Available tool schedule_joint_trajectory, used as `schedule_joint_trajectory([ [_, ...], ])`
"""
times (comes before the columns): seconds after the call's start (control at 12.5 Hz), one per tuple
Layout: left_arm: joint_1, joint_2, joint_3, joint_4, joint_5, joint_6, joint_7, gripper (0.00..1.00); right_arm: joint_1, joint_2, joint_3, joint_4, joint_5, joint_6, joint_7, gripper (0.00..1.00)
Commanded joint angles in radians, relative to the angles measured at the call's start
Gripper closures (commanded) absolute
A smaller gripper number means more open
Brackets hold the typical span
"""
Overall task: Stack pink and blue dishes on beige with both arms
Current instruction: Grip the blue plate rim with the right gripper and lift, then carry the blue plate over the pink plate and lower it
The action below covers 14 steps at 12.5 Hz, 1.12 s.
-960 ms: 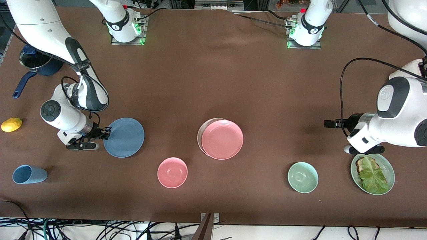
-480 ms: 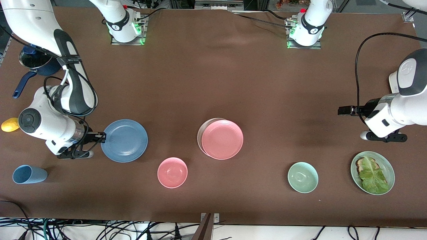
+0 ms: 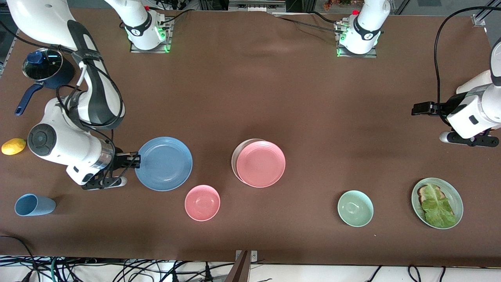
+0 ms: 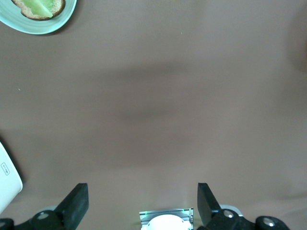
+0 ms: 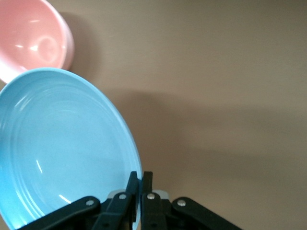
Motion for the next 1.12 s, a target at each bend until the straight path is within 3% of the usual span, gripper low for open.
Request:
schedule_joint_trajectory([
  [0.0, -0.034, -0.037, 0.023, 0.0, 0.011, -0.013, 0.022, 0.0, 0.026, 0.004, 0.04, 0.023, 0.013, -0.024, 0.105, 1.0],
  [0.08, -0.079, -0.06, 0.069, -0.005, 0.007, 0.009, 0.024, 0.0, 0.052, 0.005, 0.056, 0.033, 0.013, -0.021, 0.162, 1.0],
  [0.24, -0.113, -0.108, 0.088, -0.034, 0.011, 0.099, 0.022, 0.0, 0.138, 0.005, 0.056, 0.044, 0.01, -0.013, 0.309, 1.0],
  [0.56, -0.144, -0.187, 0.1, -0.04, 0.017, 0.096, 0.018, 0.0, 0.274, 0.013, 0.054, 0.047, 0.003, 0.043, 0.527, 1.0],
  [0.72, -0.177, -0.238, 0.121, -0.1, 0.016, 0.089, 0.022, 0.0, 0.337, 0.03, 0.054, 0.046, -0.003, 0.117, 0.619, 1.0],
  [1.04, -0.185, -0.253, 0.152, -0.117, 0.013, 0.095, 0.019, 0.0, 0.417, 0.085, 0.051, 0.044, -0.064, 0.209, 0.735, 1.0],
])
